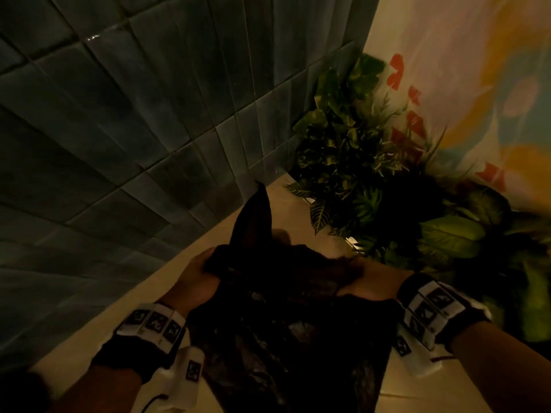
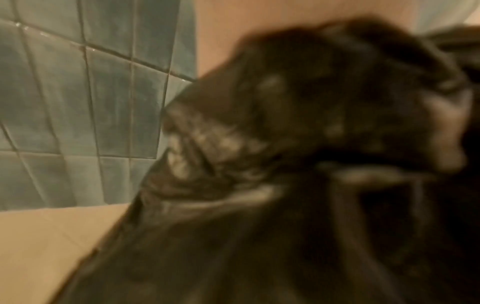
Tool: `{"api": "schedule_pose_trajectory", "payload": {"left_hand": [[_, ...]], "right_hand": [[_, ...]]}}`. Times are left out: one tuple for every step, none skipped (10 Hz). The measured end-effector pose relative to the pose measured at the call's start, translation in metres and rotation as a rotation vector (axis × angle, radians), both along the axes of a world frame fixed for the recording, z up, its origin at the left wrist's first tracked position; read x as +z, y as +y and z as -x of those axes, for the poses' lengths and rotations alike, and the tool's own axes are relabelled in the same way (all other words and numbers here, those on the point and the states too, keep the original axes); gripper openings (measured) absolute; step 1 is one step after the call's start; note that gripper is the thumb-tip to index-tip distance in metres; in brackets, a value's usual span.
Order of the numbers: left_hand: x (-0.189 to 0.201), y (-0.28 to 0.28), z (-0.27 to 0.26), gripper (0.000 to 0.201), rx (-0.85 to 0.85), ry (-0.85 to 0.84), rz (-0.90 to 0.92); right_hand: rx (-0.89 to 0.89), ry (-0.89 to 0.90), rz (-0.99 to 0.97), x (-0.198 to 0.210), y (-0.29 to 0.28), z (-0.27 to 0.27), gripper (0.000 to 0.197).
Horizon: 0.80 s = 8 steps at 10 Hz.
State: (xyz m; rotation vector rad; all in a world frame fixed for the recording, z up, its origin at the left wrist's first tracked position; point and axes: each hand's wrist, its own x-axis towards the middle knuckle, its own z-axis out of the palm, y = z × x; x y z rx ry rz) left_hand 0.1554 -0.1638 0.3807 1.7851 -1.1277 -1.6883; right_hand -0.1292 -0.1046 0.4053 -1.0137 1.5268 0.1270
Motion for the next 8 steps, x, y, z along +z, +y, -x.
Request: {"api": "schedule_pose_trajectory", "payload": {"left_hand": [[-0.007, 0.000, -0.004, 0.015, -0.137, -0.031, -0.272], [-0.004, -0.002, -0.001, 0.025, -0.302, 0.008, -0.495], [-0.023, -0.008, -0.005, 0.094, -0.496, -0.150, 0.057], [-0.011, -0.007, 0.024, 0.108, -0.599, -0.128, 0.440], [-0.020, 0.003, 0.056, 0.089, -0.802, -0.078, 0.419], [-0.038, -0.006, 0.045, 0.034, -0.710, -0.064, 0.375], [-0.048, -0.023, 0.024, 0.041, -0.384, -0.144, 0.291], [-0.052, -0.037, 0.011, 0.025, -0.051, -0.198, 0.075]], "right_hand": [[-0.604, -0.300, -0.033, -0.008, -0.009, 0.004, 0.037], [-0.759, -0.271, 0.010, -0.020, -0.019, -0.003, 0.023], [-0.427, 0.044, 0.179, -0.032, -0.029, -0.020, 0.028], [-0.219, 0.065, 0.201, -0.040, -0.039, -0.040, 0.029], [-0.108, 0.020, 0.252, -0.039, -0.046, -0.054, 0.021], [-0.153, -0.186, 0.247, -0.044, -0.046, -0.051, 0.015], [0.168, 0.037, 0.235, -0.056, -0.032, -0.034, 0.057], [0.498, 0.465, 0.273, -0.080, -0.015, -0.022, 0.064]]}}
